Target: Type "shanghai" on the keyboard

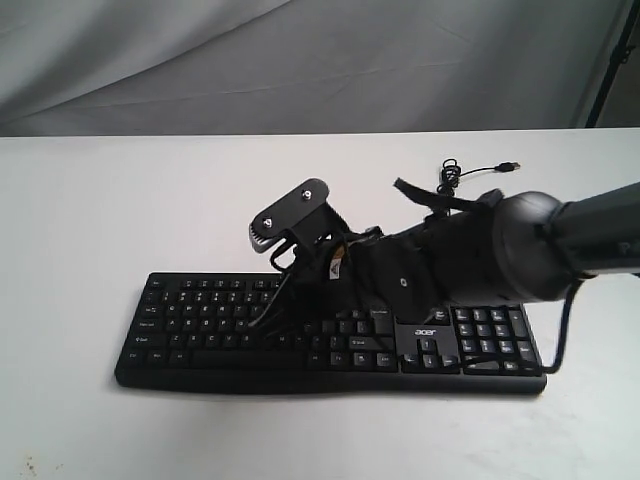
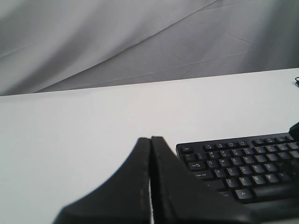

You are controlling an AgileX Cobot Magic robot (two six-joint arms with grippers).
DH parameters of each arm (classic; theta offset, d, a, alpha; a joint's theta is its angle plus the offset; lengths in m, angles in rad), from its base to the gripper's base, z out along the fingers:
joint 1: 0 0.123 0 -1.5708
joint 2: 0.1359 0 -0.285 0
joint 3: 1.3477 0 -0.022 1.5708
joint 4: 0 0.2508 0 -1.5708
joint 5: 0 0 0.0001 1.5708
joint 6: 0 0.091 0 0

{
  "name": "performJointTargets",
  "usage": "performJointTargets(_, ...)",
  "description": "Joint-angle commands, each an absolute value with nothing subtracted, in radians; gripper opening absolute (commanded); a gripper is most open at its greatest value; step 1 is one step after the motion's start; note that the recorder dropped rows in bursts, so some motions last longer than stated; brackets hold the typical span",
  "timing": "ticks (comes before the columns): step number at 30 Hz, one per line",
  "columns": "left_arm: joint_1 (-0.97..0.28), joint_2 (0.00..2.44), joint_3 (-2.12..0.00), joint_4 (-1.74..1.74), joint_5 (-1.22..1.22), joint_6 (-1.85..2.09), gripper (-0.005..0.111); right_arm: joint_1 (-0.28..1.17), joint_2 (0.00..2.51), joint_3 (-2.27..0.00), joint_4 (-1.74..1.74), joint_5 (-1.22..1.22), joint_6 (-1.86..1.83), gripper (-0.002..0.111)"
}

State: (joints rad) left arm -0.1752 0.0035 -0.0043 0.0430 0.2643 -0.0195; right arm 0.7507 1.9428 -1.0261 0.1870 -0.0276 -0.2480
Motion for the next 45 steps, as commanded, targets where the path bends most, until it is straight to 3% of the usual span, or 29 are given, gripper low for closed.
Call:
performJointTargets(1, -0.179, 0.000, 0.000, 0.044, 0.261, -0.022, 0.000, 0.758, 1.824, -0.958, 0.145, -0.053, -0.262, 0.000)
performJointTargets(17, -0.179, 0.000, 0.000, 0.044, 0.261, -0.022, 0.000, 0.758, 1.326, -0.481, 0.095, -0.069, -0.258, 0.000)
performJointTargets(33, -0.179, 0.000, 0.000, 0.044, 0.261, -0.022, 0.000, 0.758, 0.896, -0.203, 0.096, -0.076, -0.254, 0.000)
performJointTargets(37, -0.179, 0.000, 0.000, 0.044, 0.261, -0.022, 0.000, 0.753, 0.744, -0.122, 0.135, -0.211, -0.254, 0.000)
performJointTargets(41, -0.179, 0.000, 0.000, 0.044, 0.261, -0.022, 0.000, 0.680, 0.572, -0.040, 0.200, -0.310, -0.254, 0.000)
performJointTargets(45, -0.179, 0.000, 0.000, 0.044, 0.261, -0.022, 0.000, 0.552, 0.391, -0.005, 0.200, -0.207, -0.254, 0.000)
